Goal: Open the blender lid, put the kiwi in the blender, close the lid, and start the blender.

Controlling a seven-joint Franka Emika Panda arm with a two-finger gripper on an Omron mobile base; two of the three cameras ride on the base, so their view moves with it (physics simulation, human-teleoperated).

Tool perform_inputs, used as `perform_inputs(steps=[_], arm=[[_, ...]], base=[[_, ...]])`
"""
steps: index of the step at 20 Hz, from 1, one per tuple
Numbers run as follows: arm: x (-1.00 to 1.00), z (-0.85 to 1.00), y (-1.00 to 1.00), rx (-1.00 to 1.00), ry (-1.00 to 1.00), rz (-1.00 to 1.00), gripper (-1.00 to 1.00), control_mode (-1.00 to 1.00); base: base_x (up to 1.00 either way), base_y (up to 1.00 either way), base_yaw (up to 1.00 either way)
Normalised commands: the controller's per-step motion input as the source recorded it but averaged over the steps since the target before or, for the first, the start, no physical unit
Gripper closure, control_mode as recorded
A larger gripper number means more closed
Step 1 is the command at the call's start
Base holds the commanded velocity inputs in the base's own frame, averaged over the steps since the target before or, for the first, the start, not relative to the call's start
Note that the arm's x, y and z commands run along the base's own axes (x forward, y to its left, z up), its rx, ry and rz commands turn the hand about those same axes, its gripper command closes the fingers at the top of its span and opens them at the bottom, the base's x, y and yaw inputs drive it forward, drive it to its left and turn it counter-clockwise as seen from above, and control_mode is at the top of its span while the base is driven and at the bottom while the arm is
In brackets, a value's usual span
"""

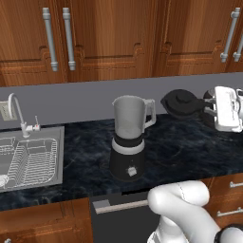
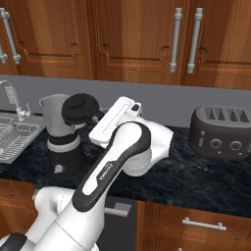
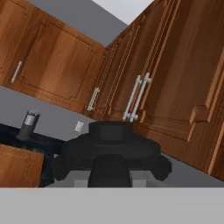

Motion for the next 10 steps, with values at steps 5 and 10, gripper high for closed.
perform_inputs(steps=[5,10], arm=[[0.16,0.23,0.37,0.22,0.0,0.0,1.0,-1.0],[0.29,0.41,0.33,0.15,0.0,0.01,1.0,-1.0]], base=[[0.0,0.0,0.0],[0.0,0.0,0.0]])
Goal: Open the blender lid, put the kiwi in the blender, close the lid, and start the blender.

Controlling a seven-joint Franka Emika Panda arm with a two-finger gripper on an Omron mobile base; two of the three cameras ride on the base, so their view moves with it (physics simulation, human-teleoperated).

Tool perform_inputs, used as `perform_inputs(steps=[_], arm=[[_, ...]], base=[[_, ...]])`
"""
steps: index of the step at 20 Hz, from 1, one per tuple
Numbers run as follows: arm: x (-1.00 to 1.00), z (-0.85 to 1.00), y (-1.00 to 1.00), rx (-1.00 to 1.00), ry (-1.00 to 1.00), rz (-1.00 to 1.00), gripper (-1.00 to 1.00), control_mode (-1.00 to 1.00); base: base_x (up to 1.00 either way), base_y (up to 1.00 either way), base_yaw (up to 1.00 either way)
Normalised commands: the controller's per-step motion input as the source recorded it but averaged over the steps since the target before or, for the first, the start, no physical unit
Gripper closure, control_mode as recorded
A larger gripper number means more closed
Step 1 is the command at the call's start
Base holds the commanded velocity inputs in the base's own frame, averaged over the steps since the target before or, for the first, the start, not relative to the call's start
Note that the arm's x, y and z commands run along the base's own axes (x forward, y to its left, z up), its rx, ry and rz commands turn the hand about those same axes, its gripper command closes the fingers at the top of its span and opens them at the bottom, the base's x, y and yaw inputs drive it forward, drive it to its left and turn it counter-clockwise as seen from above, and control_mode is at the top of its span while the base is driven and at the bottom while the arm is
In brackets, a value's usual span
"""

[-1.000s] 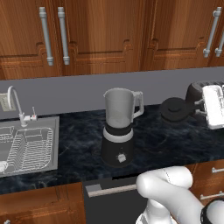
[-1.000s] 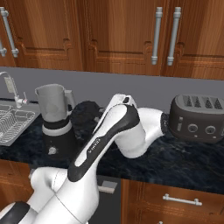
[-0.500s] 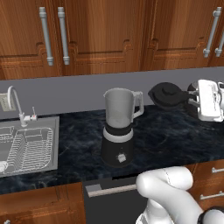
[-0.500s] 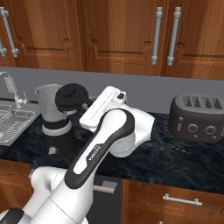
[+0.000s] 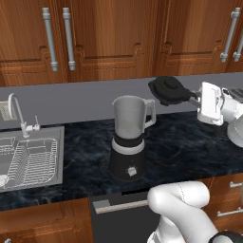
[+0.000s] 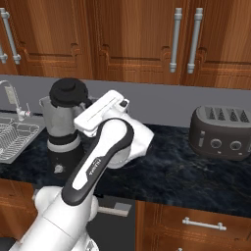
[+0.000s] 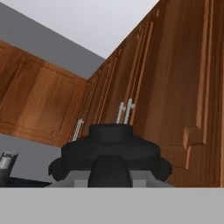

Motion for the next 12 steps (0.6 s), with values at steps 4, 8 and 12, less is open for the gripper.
perform_inputs(steps=[4,8,12], arm=[[0.29,0.36,0.26,0.08,0.02,0.05,1.0,-1.0],[0.04,0.07,0.01,-0.01,0.0,0.12,1.0,-1.0],[0.03,0.0,0.03,-0.14,0.02,0.13,1.0,-1.0]], base=[[0.0,0.0,0.0],[0.0,0.0,0.0],[0.0,0.0,0.0]])
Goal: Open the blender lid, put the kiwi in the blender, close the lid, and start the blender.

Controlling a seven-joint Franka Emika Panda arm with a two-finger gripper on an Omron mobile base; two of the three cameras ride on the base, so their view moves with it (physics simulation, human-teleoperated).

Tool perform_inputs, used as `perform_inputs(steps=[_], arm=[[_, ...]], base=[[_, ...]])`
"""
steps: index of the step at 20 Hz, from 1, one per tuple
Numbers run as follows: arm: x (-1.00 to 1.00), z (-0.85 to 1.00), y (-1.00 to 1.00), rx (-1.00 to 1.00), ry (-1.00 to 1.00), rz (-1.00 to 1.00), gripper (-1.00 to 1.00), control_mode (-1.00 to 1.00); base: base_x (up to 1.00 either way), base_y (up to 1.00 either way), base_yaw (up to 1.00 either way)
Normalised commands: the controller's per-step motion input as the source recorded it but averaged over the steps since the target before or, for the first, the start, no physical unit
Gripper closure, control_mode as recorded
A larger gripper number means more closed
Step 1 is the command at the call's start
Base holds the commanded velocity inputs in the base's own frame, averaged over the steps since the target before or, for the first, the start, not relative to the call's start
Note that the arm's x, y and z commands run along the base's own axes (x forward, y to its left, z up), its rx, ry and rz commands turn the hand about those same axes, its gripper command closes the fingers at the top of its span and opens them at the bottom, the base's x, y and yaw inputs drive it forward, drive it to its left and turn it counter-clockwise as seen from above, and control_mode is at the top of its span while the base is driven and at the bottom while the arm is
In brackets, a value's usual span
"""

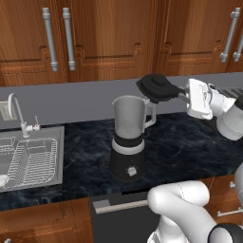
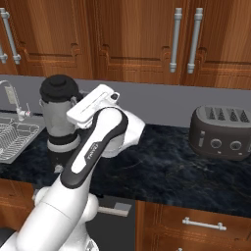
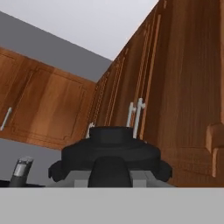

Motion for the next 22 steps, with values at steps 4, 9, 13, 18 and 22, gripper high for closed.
perform_inputs(steps=[4,9,13,18,22], arm=[[0.22,0.0,0.04,-0.09,0.08,0.12,1.0,-1.0],[0.2,0.0,0.22,-0.08,0.07,0.07,1.0,-1.0],[0.02,0.0,0.17,-0.04,0.0,0.12,1.0,-1.0],[0.07,0.0,0.16,-0.01,0.0,0.13,1.0,-1.0],[0.32,0.0,0.05,0.0,0.0,0.1,1.0,-1.0]], base=[[0.0,0.0,0.0],[0.0,0.0,0.0],[0.0,0.0,0.0],[0.0,0.0,0.0],[0.0,0.0,0.0]])
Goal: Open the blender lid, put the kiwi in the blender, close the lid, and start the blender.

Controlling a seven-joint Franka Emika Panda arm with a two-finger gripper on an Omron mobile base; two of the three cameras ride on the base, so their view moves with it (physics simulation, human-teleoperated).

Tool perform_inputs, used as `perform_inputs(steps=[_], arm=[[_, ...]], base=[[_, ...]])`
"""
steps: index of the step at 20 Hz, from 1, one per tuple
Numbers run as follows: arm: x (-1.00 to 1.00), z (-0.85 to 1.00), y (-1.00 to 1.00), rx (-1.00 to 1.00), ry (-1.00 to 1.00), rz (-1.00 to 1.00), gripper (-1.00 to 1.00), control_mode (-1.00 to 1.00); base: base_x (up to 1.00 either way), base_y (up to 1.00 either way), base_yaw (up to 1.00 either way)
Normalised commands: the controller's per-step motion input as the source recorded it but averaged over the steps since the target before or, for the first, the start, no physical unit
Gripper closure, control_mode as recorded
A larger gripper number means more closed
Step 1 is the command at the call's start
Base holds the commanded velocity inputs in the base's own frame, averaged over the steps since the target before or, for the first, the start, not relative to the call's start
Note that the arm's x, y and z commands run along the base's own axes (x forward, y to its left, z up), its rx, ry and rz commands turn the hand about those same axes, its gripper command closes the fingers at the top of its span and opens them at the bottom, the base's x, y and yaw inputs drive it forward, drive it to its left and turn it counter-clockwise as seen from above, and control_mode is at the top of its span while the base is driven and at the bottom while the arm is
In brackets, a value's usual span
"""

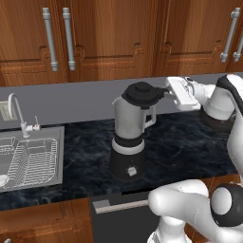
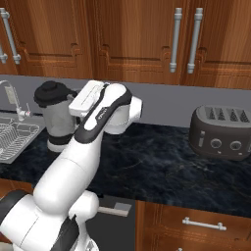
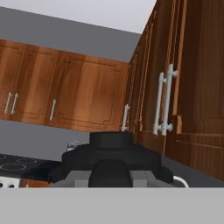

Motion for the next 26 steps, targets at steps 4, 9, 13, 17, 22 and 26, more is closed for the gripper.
perform_inputs(steps=[4,9,13,17,22,26], arm=[[0.35,0.0,0.08,0.0,0.0,0.06,1.0,-1.0],[0.22,0.0,0.17,0.0,0.0,0.05,1.0,-1.0],[0.09,-0.01,0.16,0.0,0.0,0.05,1.0,-1.0],[0.08,0.0,0.06,0.0,0.0,0.01,1.0,-1.0],[0.22,0.0,0.0,0.0,0.0,0.0,1.0,-1.0],[0.3,0.0,0.0,0.0,0.0,0.0,1.0,-1.0]], base=[[0.0,0.0,0.0],[0.0,0.0,0.0],[0.0,0.0,0.0],[0.0,0.0,0.0],[0.0,0.0,0.0],[0.0,0.0,0.0]])
